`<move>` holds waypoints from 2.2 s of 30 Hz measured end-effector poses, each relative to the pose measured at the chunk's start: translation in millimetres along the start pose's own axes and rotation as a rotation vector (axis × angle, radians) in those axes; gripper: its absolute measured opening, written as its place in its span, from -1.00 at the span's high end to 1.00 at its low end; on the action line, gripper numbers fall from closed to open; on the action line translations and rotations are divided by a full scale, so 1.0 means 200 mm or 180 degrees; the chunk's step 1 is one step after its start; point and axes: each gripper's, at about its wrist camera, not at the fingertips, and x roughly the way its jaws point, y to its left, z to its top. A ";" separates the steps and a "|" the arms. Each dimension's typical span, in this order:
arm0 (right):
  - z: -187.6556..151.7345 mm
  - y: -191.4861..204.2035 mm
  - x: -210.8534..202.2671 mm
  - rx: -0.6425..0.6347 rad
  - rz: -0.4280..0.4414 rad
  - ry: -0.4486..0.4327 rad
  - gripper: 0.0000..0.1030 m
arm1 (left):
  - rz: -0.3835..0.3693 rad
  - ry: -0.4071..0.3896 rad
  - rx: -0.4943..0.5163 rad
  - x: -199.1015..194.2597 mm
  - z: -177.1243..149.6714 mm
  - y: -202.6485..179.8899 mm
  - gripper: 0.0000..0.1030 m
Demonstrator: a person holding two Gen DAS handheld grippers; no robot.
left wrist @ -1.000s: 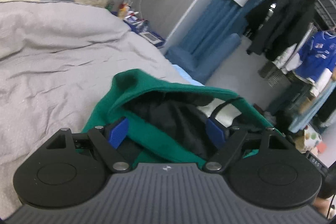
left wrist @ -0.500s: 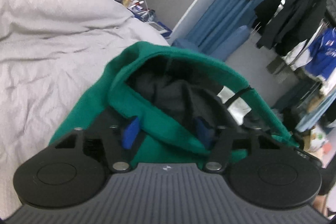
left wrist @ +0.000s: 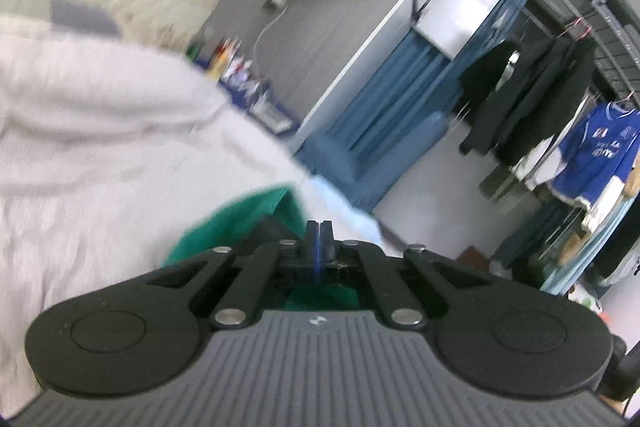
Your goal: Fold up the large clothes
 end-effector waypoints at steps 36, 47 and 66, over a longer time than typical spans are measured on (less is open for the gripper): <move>-0.19 0.04 0.24 -0.0356 -0.0432 0.0613 0.06 | 0.0213 0.0727 0.0997 0.08 -0.33 -0.13 -0.22; -0.35 0.29 -0.33 -0.0727 -0.0162 0.0589 0.06 | 0.0204 0.0649 0.1253 -0.41 -0.51 -0.29 -0.46; -0.55 0.17 -0.36 -0.0146 -0.0126 0.0892 -0.88 | 0.0279 0.0952 -0.0069 -0.28 -0.58 0.06 -0.64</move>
